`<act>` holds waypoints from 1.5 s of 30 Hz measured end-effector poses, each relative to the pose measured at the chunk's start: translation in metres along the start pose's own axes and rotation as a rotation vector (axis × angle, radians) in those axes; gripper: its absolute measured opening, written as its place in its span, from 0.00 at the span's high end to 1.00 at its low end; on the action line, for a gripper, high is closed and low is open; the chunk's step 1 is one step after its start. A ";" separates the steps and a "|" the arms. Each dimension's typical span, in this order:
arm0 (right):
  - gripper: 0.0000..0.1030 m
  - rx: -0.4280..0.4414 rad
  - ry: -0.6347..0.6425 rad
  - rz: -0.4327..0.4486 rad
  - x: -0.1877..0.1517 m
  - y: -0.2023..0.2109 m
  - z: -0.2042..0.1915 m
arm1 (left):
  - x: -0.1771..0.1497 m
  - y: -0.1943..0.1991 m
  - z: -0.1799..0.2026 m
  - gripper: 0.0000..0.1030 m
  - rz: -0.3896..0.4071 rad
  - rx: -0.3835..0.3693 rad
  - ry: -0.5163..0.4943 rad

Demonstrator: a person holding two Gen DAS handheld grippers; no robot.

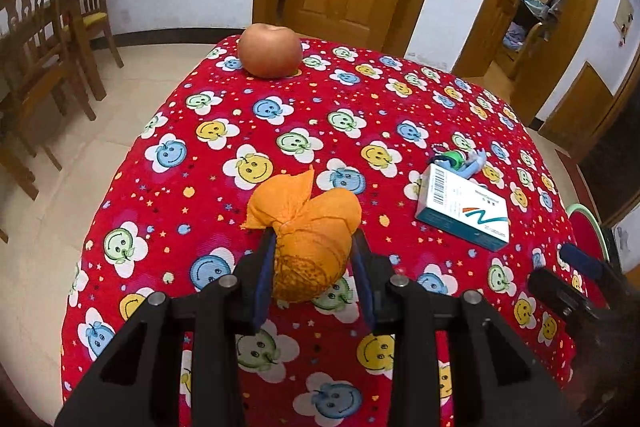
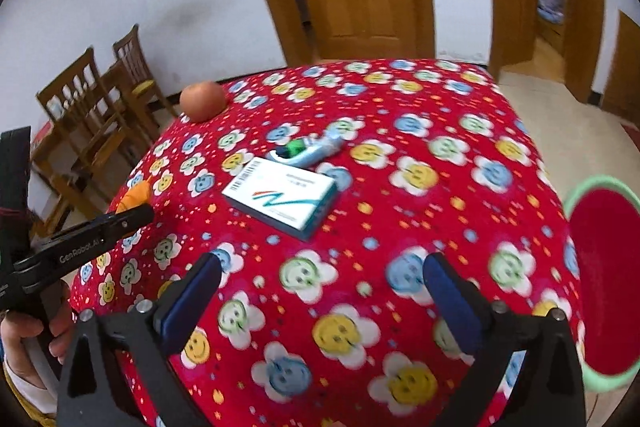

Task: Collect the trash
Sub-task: 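Grasp the white medicine box with the right tool while the left tool holds the bundle, then carry the box over the red bin and open the right tool while the left tool carries the bundle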

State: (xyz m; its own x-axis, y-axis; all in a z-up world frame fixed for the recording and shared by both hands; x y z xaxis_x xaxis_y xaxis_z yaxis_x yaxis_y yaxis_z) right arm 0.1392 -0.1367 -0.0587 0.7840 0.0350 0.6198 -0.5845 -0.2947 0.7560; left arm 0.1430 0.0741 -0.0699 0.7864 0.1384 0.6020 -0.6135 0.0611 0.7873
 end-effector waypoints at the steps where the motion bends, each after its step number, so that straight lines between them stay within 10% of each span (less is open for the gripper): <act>1: 0.00 -0.001 0.011 -0.005 0.002 -0.004 -0.002 | 0.000 -0.001 0.000 0.65 -0.002 0.001 0.000; 27: 0.01 0.015 0.172 -0.153 0.034 -0.081 -0.023 | 0.002 -0.020 0.003 0.65 -0.038 -0.015 0.010; 35: 0.22 0.003 0.222 -0.139 0.027 -0.079 -0.028 | 0.002 -0.019 0.002 0.65 -0.034 -0.019 0.010; 45: 0.26 0.043 0.147 -0.092 0.020 -0.054 -0.024 | 0.001 -0.009 0.011 0.65 -0.013 -0.032 -0.013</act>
State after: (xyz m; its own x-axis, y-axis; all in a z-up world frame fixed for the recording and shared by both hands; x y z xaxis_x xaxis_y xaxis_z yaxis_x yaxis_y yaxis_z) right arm 0.1817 -0.0974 -0.0824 0.7930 0.2016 0.5749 -0.4996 -0.3247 0.8031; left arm 0.1504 0.0629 -0.0746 0.7950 0.1246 0.5937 -0.6052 0.0941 0.7905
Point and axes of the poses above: each gripper's, at about its wrist camera, not at the fingertips, and y roughly against the way its jaws point, z to its right, x to its top, the point moved 4 cm from there along -y, roughly the way its jaws point, and after that the axes turned 2 degrees about -y, right-handed, at the moved point
